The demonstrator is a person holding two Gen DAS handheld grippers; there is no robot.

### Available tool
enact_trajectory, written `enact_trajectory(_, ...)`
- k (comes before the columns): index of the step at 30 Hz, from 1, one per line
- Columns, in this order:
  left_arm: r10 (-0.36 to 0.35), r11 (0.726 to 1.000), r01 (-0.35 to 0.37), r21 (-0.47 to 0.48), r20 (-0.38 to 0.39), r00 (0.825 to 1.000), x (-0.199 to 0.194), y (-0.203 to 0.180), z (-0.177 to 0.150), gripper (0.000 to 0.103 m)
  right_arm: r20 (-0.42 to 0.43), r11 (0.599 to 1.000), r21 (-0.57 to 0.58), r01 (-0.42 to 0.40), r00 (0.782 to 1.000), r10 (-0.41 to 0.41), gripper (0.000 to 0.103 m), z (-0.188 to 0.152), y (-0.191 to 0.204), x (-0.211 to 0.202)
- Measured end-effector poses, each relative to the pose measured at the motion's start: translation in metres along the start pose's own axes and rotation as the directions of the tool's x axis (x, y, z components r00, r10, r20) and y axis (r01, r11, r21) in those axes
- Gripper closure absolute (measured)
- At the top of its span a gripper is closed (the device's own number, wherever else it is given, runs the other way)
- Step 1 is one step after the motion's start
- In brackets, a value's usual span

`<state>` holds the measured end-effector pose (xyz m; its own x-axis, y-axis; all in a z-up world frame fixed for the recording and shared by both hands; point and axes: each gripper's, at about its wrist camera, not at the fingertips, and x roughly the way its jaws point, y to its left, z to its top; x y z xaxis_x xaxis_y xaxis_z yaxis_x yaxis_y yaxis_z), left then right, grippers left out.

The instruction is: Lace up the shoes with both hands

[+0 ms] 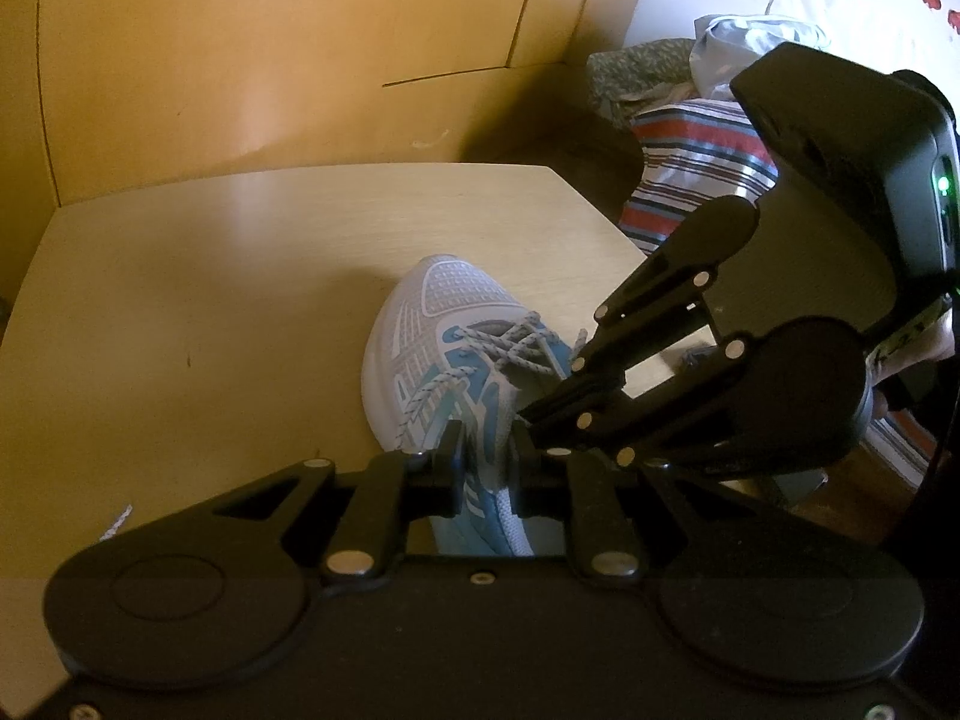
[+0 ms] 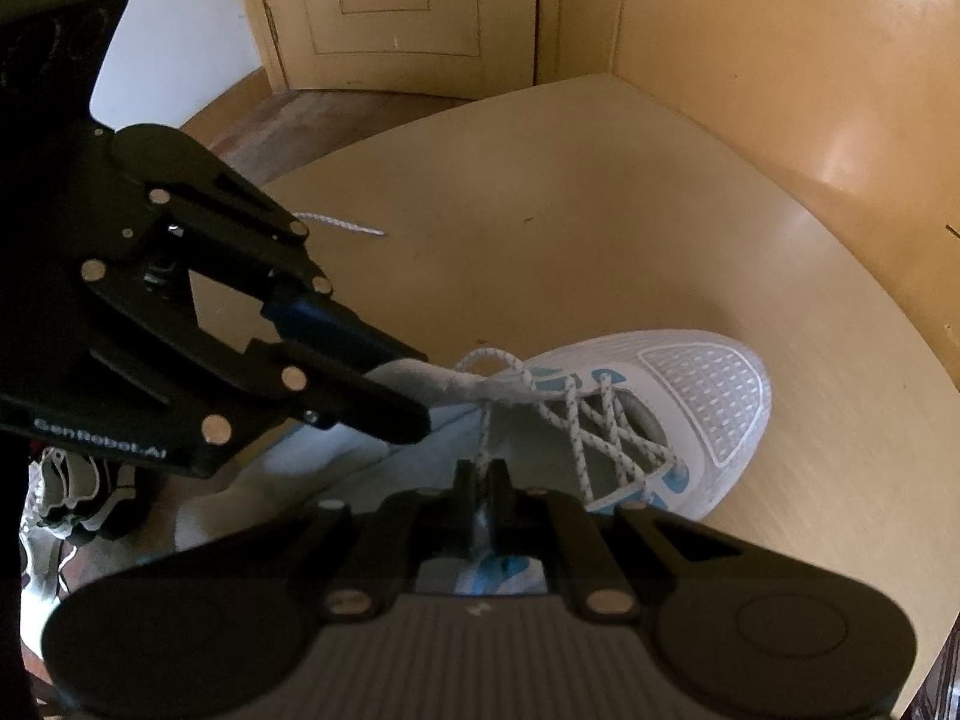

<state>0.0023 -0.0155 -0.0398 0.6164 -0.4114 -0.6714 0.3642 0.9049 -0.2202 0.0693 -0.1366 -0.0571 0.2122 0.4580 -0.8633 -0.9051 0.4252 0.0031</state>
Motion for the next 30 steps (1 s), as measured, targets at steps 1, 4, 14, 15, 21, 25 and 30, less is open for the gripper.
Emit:
enact_trajectory(1,0.001,1.000,-0.001,0.002,0.000,1.000,0.000,0.000,0.000,0.090,0.001,1.000,0.002,-0.001,1.000,0.001,0.099,0.000,0.000,-0.001)
enact_trajectory(4,0.007,1.000,-0.007,0.017,0.000,1.000,0.000,-0.003,0.000,0.090,0.009,1.000,-0.004,0.007,1.000,-0.007,0.099,0.000,0.001,-0.005)
enact_trajectory(14,0.059,0.984,-0.060,0.167,0.013,0.998,0.002,-0.023,-0.003,0.090,0.022,1.000,0.005,0.010,1.000,-0.010,0.099,-0.002,0.000,-0.017)
enact_trajectory(15,0.070,0.978,-0.072,0.197,0.018,0.997,0.002,-0.027,-0.004,0.090,0.021,1.000,0.007,0.009,1.000,-0.009,0.099,-0.003,-0.001,-0.017)
enact_trajectory(21,0.156,0.898,-0.170,0.405,0.068,0.985,0.006,-0.055,-0.016,0.090,0.001,1.000,0.022,-0.005,1.000,0.005,0.099,-0.004,-0.002,-0.008)
enact_trajectory(25,0.177,0.866,-0.194,0.460,0.079,0.981,0.008,-0.062,-0.020,0.090,-0.007,0.999,0.040,-0.008,1.000,0.008,0.099,-0.006,-0.002,0.001)
enact_trajectory(30,0.175,0.871,-0.188,0.455,0.071,0.982,0.008,-0.060,-0.019,0.090,-0.022,0.999,0.049,-0.011,1.000,0.012,0.099,-0.009,-0.004,0.006)
